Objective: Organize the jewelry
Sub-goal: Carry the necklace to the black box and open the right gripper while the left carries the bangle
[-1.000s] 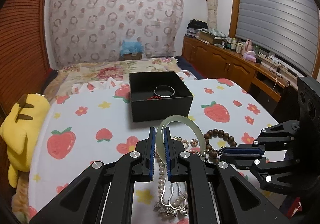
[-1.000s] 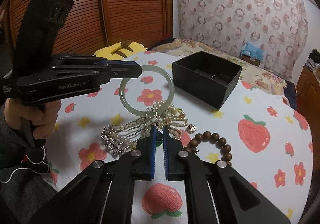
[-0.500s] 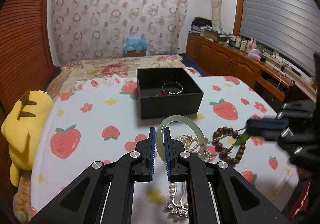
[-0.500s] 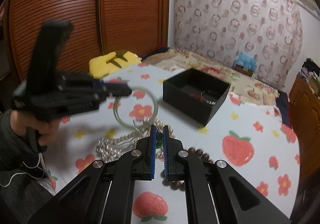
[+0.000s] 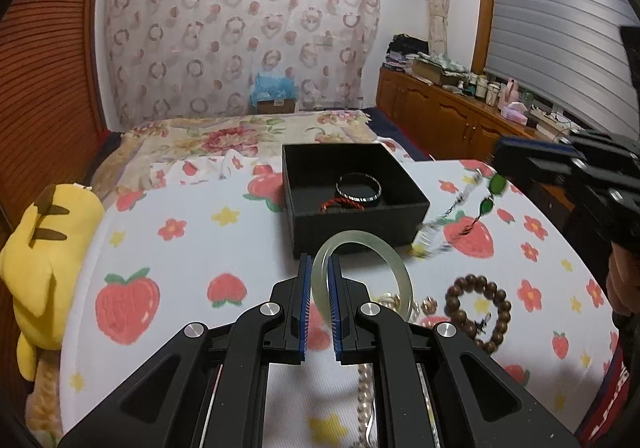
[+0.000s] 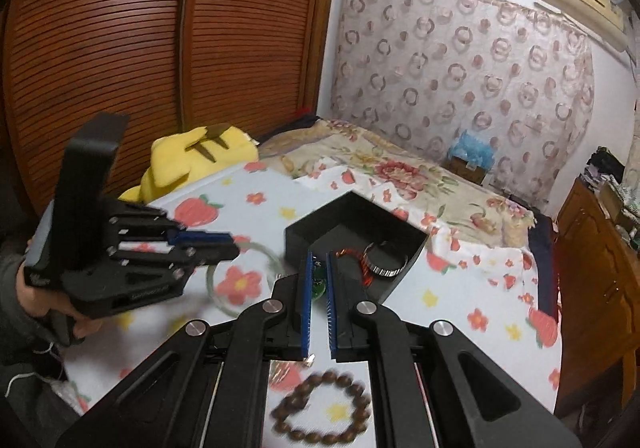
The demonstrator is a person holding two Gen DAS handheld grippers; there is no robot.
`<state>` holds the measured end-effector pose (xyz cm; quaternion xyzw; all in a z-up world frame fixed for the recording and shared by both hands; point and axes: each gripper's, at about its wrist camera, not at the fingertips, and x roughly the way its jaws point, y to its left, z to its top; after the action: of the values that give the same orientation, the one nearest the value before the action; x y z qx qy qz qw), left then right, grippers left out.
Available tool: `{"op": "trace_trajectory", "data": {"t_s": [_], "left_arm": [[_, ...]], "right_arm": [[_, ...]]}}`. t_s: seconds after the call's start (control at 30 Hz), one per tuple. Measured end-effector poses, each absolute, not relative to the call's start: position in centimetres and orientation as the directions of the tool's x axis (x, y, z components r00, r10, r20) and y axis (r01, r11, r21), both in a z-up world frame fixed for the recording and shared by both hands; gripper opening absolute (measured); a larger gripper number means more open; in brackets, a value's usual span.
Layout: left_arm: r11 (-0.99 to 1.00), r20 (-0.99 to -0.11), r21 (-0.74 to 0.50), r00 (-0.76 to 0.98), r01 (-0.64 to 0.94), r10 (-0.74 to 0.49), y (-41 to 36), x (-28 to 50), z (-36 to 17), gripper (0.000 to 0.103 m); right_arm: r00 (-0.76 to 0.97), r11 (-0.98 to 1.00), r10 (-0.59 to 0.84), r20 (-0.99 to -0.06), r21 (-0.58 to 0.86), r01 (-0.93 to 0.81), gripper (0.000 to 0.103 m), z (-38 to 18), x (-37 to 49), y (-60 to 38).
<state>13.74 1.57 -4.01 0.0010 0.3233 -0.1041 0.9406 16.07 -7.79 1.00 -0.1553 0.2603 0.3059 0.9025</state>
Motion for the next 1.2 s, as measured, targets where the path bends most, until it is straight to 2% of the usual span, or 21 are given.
{"op": "trace_trajectory", "data": {"t_s": [0.43,0.83,0.93,0.97,1.2], "left_arm": [[0.982,-0.585,-0.040,0.792,0.185,-0.173,1.7,16.4,-2.5,0.007],[0.983,-0.592,-0.050,0.787,0.177,-0.172,1.5,18.5,-2.5,0.007],[0.983,-0.593,-0.053,0.787,0.175,-0.172,1.4,19.3,-2.5,0.007],[0.983,-0.593,-0.052,0.787,0.174,-0.171,1.4,19.2,-2.5,0.007],[0.983,-0.595,-0.062,0.785,0.172,-0.175,0.7,21.7,-2.8,0.007]], "right_arm": [[0.669,0.811,0.452,-0.591,-0.041,-0.584,0.008,0.2,24.2,-6.6],[0.616,0.823,0.423,-0.665,-0.003,-0.568,0.009,-3.2,26.1,-6.4],[0.614,0.824,0.428,-0.663,0.006,-0.567,0.015,-3.3,26.0,-7.1],[0.611,0.823,0.432,-0.663,0.013,-0.568,0.020,-3.3,25.8,-7.4],[0.609,0.828,0.425,-0.670,0.015,-0.561,0.021,-3.8,24.4,-9.5]]}}
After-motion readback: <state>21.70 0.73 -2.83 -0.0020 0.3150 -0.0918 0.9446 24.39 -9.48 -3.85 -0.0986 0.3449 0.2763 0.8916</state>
